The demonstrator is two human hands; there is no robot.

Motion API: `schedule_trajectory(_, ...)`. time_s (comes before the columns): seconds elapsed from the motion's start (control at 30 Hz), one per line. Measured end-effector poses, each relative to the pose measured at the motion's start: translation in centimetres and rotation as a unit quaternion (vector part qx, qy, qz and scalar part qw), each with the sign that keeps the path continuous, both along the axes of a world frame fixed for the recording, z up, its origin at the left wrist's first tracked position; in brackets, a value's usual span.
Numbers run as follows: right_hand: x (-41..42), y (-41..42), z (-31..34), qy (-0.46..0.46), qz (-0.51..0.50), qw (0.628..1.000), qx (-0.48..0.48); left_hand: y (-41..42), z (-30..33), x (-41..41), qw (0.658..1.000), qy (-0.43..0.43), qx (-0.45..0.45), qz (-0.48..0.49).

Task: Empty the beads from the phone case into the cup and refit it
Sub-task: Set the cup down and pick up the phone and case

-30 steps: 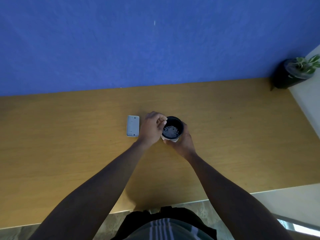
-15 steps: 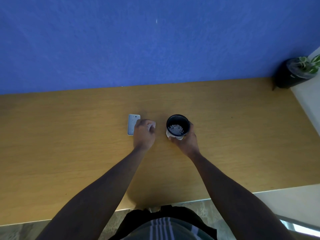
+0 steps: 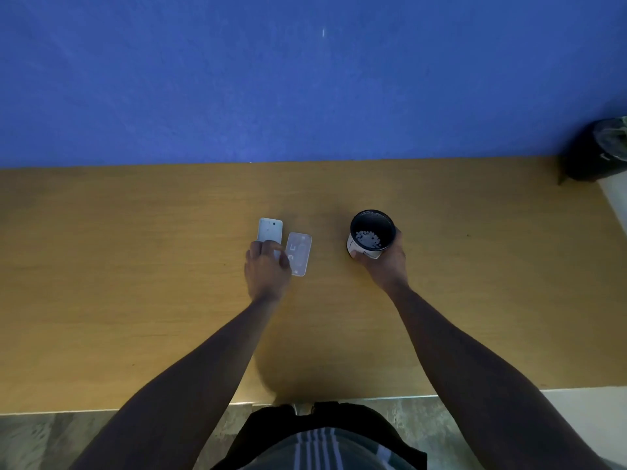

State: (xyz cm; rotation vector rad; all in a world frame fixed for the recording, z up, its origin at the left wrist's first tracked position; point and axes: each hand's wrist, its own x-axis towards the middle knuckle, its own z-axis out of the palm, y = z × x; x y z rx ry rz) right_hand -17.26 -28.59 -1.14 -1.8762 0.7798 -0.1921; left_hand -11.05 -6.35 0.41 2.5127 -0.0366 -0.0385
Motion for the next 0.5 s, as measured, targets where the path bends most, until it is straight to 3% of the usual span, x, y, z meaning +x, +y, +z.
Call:
schedule_trajectory(0.2,1.3,-1.2,0.1,0.002,0.009,1.0,0.003,1.3,-0.4,1.1,0.998,-0.012,-0.002,0.055)
schedule_trajectory(0.5,1.7,-2.6,-0.3,0.003,0.015,1.0,-0.027,2.1,-1.0,2.9,0.983,0.125,-0.097,0.089)
